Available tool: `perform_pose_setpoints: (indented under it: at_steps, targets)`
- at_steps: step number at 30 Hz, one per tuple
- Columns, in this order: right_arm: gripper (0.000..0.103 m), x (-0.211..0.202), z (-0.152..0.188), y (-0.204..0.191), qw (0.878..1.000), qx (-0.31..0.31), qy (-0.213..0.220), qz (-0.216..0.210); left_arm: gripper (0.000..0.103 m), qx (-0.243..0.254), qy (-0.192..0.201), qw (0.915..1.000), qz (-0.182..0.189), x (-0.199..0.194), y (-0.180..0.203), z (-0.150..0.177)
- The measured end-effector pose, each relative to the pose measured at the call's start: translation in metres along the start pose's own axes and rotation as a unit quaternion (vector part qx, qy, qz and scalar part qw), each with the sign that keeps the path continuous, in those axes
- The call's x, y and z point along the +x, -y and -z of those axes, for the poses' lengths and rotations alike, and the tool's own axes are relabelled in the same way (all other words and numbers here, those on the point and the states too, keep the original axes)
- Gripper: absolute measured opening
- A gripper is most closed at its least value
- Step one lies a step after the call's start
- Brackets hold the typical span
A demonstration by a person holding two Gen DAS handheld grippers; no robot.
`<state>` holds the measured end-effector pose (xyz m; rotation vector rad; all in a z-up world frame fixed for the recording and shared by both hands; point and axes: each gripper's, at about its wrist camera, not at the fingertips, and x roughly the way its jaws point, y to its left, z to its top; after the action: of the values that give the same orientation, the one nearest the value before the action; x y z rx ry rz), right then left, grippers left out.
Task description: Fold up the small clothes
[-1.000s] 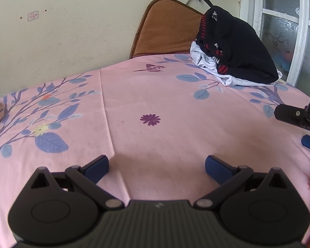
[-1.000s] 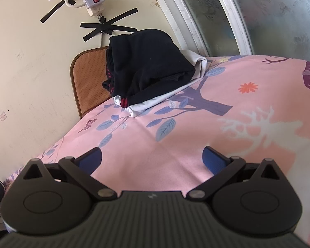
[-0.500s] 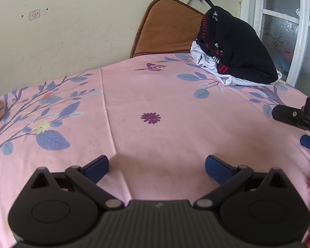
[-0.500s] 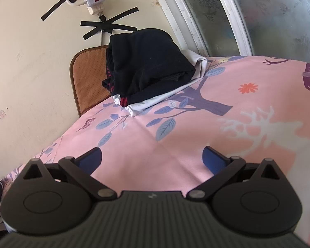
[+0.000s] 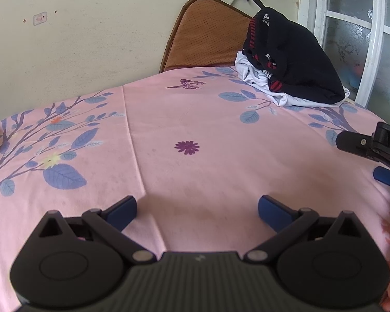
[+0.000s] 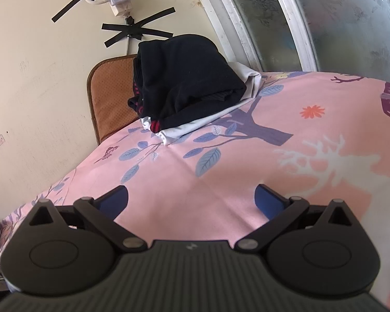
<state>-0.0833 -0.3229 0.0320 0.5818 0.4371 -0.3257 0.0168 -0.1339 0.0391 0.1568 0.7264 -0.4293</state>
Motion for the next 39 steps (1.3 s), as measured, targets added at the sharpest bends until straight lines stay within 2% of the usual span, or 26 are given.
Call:
perform_pose_setpoints:
  at_steps: [17, 22, 24, 28, 30, 39]
  targets:
    - [0.103, 0.000, 0.000, 0.000, 1.000, 0.001, 0.001, 0.000, 0.103, 0.003, -0.004, 0.9999, 0.012, -0.002, -0.001, -0.002]
    - [0.103, -0.001, 0.000, 0.000, 1.000, -0.001, 0.000, 0.001, 0.103, 0.047, 0.033, 0.9977, -0.035, -0.011, 0.012, 0.001]
    - [0.103, -0.001, 0.000, 0.000, 1.000, 0.000, 0.001, 0.001, 0.103, 0.059, 0.039, 0.9968, -0.038, -0.013, 0.016, 0.001]
    - [0.103, -0.002, 0.000, -0.001, 1.000, 0.001, 0.004, 0.003, 0.103, 0.047, 0.034, 0.9983, -0.005, -0.015, 0.014, -0.001]
    - [0.103, -0.003, 0.000, -0.002, 1.000, 0.000, 0.006, 0.004, 0.103, 0.035, 0.033, 0.9988, 0.000, -0.015, 0.012, -0.002]
    - [0.103, -0.005, 0.002, -0.011, 0.999, -0.042, 0.011, 0.002, 0.103, 0.017, 0.042, 0.9983, -0.037, -0.016, 0.005, -0.004]
